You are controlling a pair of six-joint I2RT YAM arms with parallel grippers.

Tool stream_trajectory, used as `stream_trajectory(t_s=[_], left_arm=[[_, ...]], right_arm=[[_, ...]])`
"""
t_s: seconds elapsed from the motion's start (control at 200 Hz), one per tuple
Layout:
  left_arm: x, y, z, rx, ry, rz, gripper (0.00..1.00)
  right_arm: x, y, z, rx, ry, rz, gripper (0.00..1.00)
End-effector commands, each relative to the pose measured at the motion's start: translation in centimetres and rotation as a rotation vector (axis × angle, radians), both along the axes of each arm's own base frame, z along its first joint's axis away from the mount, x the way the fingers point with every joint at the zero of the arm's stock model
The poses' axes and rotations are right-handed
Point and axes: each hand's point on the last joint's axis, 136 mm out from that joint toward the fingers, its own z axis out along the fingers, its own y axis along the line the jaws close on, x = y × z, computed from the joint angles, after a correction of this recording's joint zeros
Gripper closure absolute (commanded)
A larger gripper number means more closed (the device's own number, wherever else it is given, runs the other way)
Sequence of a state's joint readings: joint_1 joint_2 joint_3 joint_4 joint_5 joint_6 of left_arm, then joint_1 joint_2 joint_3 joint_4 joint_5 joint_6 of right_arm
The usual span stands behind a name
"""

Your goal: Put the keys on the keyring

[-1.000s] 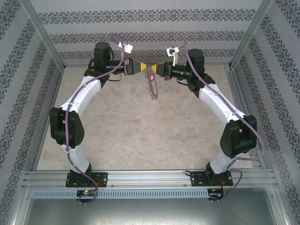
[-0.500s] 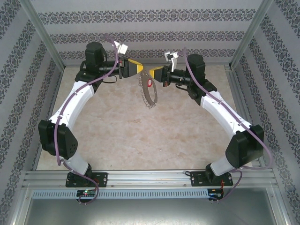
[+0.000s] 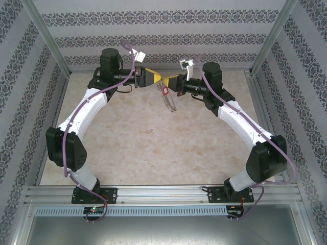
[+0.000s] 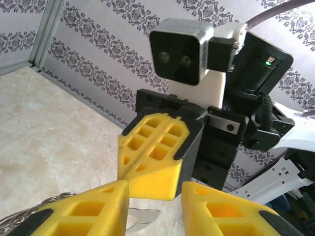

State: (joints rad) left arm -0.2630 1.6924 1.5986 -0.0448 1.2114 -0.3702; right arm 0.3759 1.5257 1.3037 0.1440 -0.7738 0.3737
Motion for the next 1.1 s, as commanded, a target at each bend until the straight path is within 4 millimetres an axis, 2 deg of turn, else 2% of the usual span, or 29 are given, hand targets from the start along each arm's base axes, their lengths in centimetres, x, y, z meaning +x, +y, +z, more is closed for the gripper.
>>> stream_trajectory(t_s=[0.0, 0.25, 0.854, 1.099], left_arm=[[-0.3, -0.6, -0.8, 0.005, -0.001, -0.026, 0.67], [0.4, -0.7, -1.8, 0.009, 0.019, -0.011, 0.67], [0.8, -1.8, -1.8, -0.014, 0.013, -0.032, 0.68], [0.8, -2.1, -1.2, -0.042, -0.002, -0.039, 0.86]], right_arm=[[-0.4, -0.3, 2.4, 0.035, -0.087, -0.006, 1.00], [-0.5, -0.3, 2.9, 0.050, -0.092, -0.004, 1.00], [-0.5, 0.0, 3.1, 0.077, -0.082, 0.012, 1.00], [-0.2, 0.0, 2.8, 0.075, -0.073, 0.010, 1.00]])
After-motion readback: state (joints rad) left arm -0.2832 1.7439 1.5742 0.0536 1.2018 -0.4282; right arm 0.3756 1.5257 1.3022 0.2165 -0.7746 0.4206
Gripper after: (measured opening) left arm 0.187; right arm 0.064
